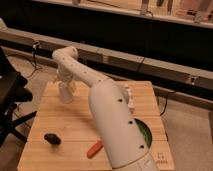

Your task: Place the ceramic cup over the eraser

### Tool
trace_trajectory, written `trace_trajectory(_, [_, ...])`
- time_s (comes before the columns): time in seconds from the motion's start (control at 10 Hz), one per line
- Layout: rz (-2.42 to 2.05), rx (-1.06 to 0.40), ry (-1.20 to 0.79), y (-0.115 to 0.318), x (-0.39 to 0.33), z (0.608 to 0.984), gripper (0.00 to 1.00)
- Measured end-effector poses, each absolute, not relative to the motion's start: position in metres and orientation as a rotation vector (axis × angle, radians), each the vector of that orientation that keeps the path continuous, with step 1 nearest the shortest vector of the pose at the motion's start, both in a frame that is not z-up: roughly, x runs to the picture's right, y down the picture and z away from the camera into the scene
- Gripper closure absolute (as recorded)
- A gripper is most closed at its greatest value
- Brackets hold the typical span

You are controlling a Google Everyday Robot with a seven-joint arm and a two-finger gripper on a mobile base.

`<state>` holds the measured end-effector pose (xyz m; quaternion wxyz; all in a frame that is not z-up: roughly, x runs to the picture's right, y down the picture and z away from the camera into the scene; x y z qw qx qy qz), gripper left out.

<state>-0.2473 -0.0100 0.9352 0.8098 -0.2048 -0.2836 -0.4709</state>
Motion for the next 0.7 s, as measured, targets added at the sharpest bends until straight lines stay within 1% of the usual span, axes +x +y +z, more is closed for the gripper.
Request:
trace_trajectory(0.1, [-0.999, -0.451, -0.618, -0.007, -0.248, 0.937, 0.27])
trace_trajectory(0.2, [-0.998, -0.469, -0.624, -0.003, -0.248, 0.937, 0.38])
trace_trajectory(0.3, [-1.0, -0.472, -0.627, -0.001, -0.25, 0.937, 0.47])
trace_trajectory(0.4, [-1.003, -0.481, -0.623, 0.001, -0.251, 0.934, 0.59])
trace_trajectory(0.7, [-1.023, -0.491, -0.61, 0.005, -0.259, 0.926, 0.88])
